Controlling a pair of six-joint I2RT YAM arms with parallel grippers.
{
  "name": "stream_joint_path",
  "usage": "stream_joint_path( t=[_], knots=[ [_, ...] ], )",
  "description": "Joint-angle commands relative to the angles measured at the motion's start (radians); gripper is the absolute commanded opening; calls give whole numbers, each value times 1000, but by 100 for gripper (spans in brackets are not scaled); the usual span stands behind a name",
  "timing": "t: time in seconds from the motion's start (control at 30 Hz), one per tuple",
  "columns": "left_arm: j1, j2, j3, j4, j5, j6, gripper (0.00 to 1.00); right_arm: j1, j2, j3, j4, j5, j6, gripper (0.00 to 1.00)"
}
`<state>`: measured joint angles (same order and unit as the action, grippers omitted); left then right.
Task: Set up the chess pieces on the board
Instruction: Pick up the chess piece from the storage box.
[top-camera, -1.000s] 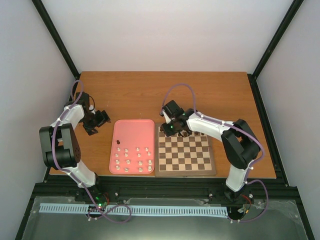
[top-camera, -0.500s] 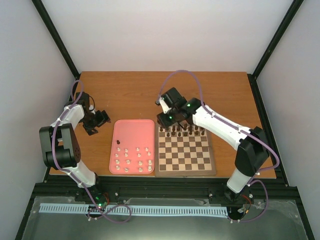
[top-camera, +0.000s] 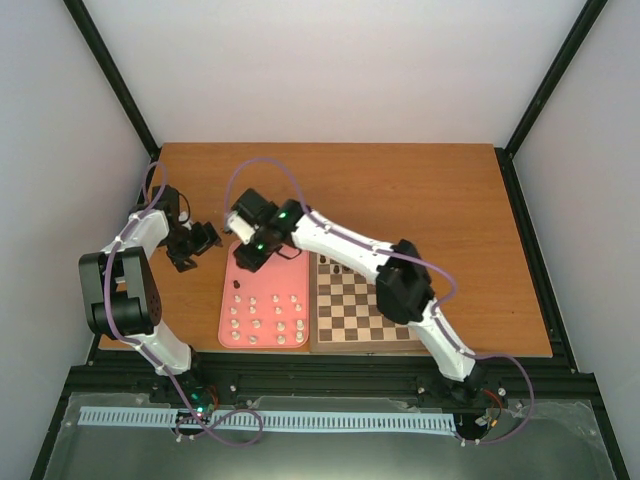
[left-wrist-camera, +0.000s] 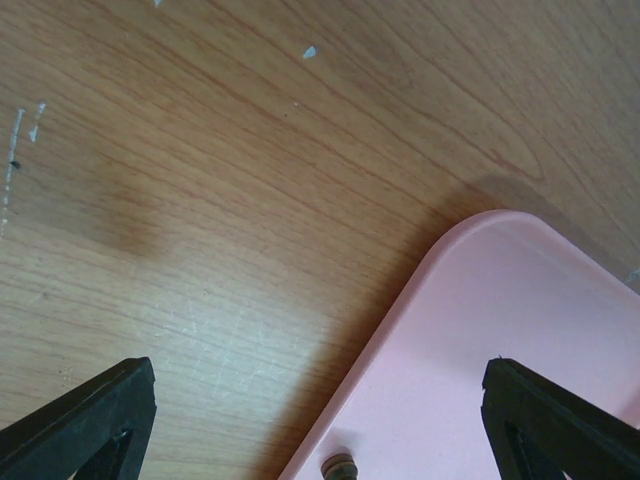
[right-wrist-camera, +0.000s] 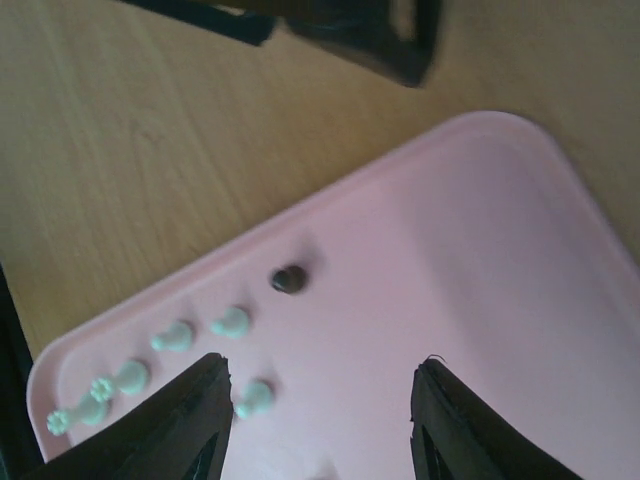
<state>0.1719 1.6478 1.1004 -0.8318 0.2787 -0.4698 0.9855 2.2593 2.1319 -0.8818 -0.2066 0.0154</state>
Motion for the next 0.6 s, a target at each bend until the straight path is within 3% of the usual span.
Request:
stream_joint_path(
  t=[0.0, 0.57],
  knots=[
    [-5, -30, -7, 8, 11, 0, 100, 50, 105, 154, -87, -100, -35, 49],
    [-5, -17, -2, 13, 13, -18, 100, 61, 284, 195, -20, -110, 20, 45]
  ],
)
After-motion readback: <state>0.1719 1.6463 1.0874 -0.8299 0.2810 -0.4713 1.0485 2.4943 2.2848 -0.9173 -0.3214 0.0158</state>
